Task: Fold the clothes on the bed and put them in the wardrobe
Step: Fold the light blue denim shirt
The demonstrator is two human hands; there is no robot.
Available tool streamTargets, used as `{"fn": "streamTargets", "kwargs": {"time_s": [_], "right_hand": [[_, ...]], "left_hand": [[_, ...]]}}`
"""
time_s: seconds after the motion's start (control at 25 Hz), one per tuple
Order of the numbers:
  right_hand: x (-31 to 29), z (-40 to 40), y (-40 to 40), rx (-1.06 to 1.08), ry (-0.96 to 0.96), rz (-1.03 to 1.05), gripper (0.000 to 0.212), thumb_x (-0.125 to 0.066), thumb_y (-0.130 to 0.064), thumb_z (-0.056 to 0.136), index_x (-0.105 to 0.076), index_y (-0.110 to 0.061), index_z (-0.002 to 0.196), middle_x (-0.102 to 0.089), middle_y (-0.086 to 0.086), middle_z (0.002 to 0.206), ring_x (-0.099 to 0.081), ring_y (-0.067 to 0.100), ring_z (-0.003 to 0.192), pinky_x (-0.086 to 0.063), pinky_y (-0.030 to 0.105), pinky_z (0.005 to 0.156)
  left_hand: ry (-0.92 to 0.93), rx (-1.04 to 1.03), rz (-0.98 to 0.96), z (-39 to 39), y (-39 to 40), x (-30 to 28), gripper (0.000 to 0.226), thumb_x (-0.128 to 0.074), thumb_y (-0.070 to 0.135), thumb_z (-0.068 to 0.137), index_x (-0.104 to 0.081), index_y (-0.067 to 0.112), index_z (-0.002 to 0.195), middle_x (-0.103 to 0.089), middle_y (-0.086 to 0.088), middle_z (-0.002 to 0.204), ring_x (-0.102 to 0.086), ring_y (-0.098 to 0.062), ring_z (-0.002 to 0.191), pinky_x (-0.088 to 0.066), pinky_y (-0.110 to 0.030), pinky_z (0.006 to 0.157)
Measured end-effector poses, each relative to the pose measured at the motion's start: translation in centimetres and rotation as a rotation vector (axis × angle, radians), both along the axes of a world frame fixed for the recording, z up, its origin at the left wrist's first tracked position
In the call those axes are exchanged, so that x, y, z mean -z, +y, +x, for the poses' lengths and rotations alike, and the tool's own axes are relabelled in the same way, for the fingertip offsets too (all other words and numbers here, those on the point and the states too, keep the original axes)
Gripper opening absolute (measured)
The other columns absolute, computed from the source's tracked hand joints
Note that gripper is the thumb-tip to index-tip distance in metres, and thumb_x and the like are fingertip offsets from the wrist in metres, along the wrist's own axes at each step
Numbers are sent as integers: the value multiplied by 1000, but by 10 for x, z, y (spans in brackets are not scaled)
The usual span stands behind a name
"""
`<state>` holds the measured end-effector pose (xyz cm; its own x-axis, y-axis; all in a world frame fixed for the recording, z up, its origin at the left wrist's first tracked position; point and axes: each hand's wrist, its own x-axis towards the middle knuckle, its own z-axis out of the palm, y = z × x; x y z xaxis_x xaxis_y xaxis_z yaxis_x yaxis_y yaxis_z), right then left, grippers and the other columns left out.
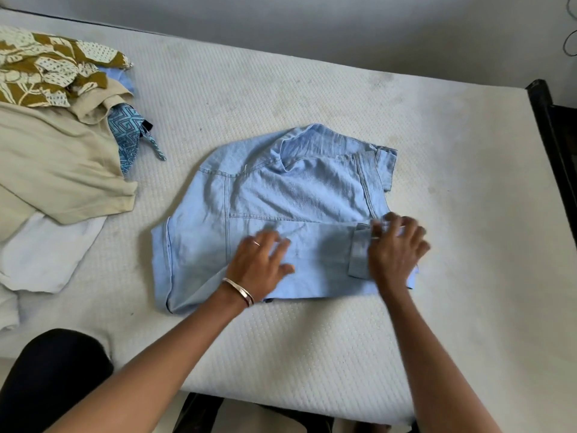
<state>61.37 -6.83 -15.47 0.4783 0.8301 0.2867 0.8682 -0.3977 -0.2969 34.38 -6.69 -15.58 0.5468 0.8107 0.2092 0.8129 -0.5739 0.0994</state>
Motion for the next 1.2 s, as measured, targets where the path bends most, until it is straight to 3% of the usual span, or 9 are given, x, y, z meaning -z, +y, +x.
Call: {"fn": "streamTargets", "kwargs": {"time_s": [0.12, 0.28, 0.44, 0.52, 0.6, 0.72, 0.84, 1.04, 1.2], "right_hand": [[29, -34, -23, -227, -45, -229, 47, -36, -54, 95, -59, -21, 119, -50, 16, 135, -39, 34, 126, -31, 51, 96], [49, -7, -23, -408, -34, -410, 62, -25, -68, 93, -40, -36, 144, -10, -1, 165, 3, 28, 152, -1, 52, 117], [19, -26, 14, -215, 36, -472, 52, -30, -67, 96, -57, -28, 118, -34, 2, 151, -19, 33, 143, -11, 59, 110], [2, -35, 55, -176, 53, -307, 30, -44, -39, 100, -63, -18, 109, -52, 9, 132, -39, 33, 126, -23, 53, 102], [-10, -32, 104, -301, 142, -214, 28, -53, -8, 94, -59, -8, 121, -56, 15, 129, -45, 36, 121, -34, 47, 97], [-19, -24, 174, -546, 134, -364, 62, -54, 10, 85, -40, -6, 144, -42, 16, 148, -35, 35, 136, -34, 43, 107], [-14, -13, 205, -687, -116, -639, 86, -63, 0, 85, -17, -22, 154, -20, 4, 161, -14, 27, 149, -11, 53, 117], [-24, 12, 217, -701, -544, -714, 56, -71, -33, 85, -48, -22, 135, -52, 2, 134, -32, 26, 135, -13, 62, 111], [-36, 30, 205, -577, -523, -530, 30, -70, -32, 85, -62, -19, 111, -66, 1, 110, -48, 22, 120, -18, 50, 103]], "left_hand": [[198, 83, -170, 15, -16, 33, 69, -36, 65, 83, -42, 32, 143, -32, -1, 155, -27, -29, 143, -26, -59, 108], [225, -155, -313, 9, -19, 47, 76, -19, 79, 83, -6, 46, 150, 3, 5, 162, 5, -39, 147, -1, -66, 110], [15, -165, -346, 11, 15, 21, 65, -25, 74, 85, -52, 37, 131, -53, 1, 140, -52, -31, 123, -41, -51, 92], [-297, -154, -316, 6, 64, 4, 48, -35, 53, 88, -70, 21, 99, -73, -4, 93, -67, -32, 83, -51, -39, 70], [-322, -103, -137, 4, 123, -8, 25, -47, 20, 83, -70, 10, 85, -69, -11, 80, -64, -36, 71, -54, -41, 65], [56, 50, -89, 20, 205, -16, 49, -63, -5, 71, -59, -1, 120, -59, -24, 122, -57, -43, 112, -48, -51, 95], [710, 144, -119, 35, 243, -31, 63, -49, 18, 94, -22, 15, 151, -28, -6, 156, -15, -24, 147, 1, -57, 115], [1019, 68, 50, 2, 271, -59, 51, -45, 56, 86, -56, 30, 129, -49, 8, 137, -26, -31, 139, 14, -68, 107], [985, 277, 359, -25, 267, -72, 28, -58, 44, 80, -75, 25, 91, -62, 7, 117, -29, -34, 141, 7, -65, 113]]}}
